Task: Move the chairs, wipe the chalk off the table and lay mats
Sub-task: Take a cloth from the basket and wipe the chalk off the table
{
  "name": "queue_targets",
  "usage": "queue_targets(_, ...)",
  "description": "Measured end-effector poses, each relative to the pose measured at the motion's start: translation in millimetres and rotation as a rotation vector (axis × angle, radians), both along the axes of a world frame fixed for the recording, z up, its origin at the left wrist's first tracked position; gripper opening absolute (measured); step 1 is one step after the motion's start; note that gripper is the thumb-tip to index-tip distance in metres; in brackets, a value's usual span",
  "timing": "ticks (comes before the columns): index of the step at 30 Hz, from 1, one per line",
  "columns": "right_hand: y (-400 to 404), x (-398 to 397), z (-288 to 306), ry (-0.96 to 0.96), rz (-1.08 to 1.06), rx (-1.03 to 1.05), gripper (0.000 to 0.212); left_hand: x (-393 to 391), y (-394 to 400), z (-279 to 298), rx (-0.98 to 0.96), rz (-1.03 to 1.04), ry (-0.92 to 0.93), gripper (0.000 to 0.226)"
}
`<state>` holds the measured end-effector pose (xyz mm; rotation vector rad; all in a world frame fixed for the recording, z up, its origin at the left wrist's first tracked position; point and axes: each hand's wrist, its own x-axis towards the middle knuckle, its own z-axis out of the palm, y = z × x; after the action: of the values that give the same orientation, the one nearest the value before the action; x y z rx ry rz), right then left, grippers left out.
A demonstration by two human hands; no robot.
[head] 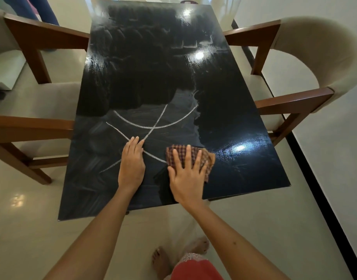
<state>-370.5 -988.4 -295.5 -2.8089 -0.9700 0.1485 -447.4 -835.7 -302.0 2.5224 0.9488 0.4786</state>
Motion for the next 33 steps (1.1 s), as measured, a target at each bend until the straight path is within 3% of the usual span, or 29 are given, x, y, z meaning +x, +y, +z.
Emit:
queue_targets(6,30.8,-39.0,-1.9,0.044,0.209,0.022,0.054,-0.3,1.2,-1.2,-0.052,0.026,-0.014,0.042)
queue_targets(11,28.0,-17.0,-3.6,0.010,0.270,-0.001,0.053,-0.1,1.8,-1.7,-0.020,0.042,0.008,0.040)
queue_targets(19,15.3,79.6,-2.2,0.033,-0.032,-0.084,0.056,-0.4,1.1,1.4,-0.037,0.054,-0.040,0.040)
queue_targets(25,35.3,69.1,0.7,0.044,-0.148,-0.050,0.057,0.0,2.5,0.8,-0.048,0.060,-0.063,0.040)
queue_targets(33,107.6,16.7,4.3,0.057,0.157,-0.003,0.056,0.1,7.5,2.3,-0.074,0.156,-0.083,0.041)
